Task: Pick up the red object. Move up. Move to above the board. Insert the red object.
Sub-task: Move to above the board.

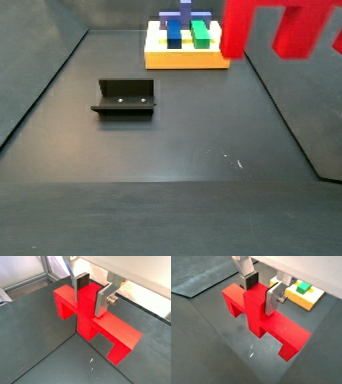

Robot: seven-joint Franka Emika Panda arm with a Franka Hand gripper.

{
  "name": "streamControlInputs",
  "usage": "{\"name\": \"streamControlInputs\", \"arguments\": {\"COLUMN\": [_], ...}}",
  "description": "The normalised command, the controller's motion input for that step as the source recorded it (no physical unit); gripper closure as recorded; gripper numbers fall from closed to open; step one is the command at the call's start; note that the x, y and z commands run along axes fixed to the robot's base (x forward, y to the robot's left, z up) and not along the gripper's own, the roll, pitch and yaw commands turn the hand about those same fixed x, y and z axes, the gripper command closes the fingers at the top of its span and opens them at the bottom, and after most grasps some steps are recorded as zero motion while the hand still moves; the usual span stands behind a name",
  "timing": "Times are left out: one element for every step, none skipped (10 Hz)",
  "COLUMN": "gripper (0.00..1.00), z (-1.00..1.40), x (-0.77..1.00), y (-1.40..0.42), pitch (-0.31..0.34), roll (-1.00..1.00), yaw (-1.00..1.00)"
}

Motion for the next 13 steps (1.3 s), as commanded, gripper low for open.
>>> {"name": "streamControlInputs", "arguments": {"gripper": [1.00, 1.00, 1.00, 1.00, 1.00, 1.00, 1.00, 1.00, 1.00, 1.00, 1.00, 1.00, 1.00], "z": [0.13, 0.13, 0.14, 0.14, 0.15, 0.15, 0.15, 0.15, 0.16, 0.17, 0.17, 0.18, 0.08], "x": [0.34, 0.34, 0.34, 0.35, 0.35, 0.36, 0.38, 0.39, 0.41, 0.43, 0.45, 0.50, 0.25], "y": [-1.40, -1.40, -1.40, -1.40, -1.40, -1.40, -1.40, -1.40, -1.40, -1.40, -1.40, -1.40, -0.55], "pitch": [0.202, 0.179, 0.097, 0.089, 0.098, 0.104, 0.135, 0.145, 0.159, 0.160, 0.156, 0.156, 0.160], "roll": [-0.03, 0.00, -0.07, -0.05, -0.02, -0.04, 0.00, 0.00, 0.00, 0.00, 0.02, 0.02, 0.04], "yaw": [-0.14, -0.08, -0.02, -0.02, 0.00, 0.00, 0.00, 0.01, 0.01, 0.01, 0.01, 0.01, 0.01]}}
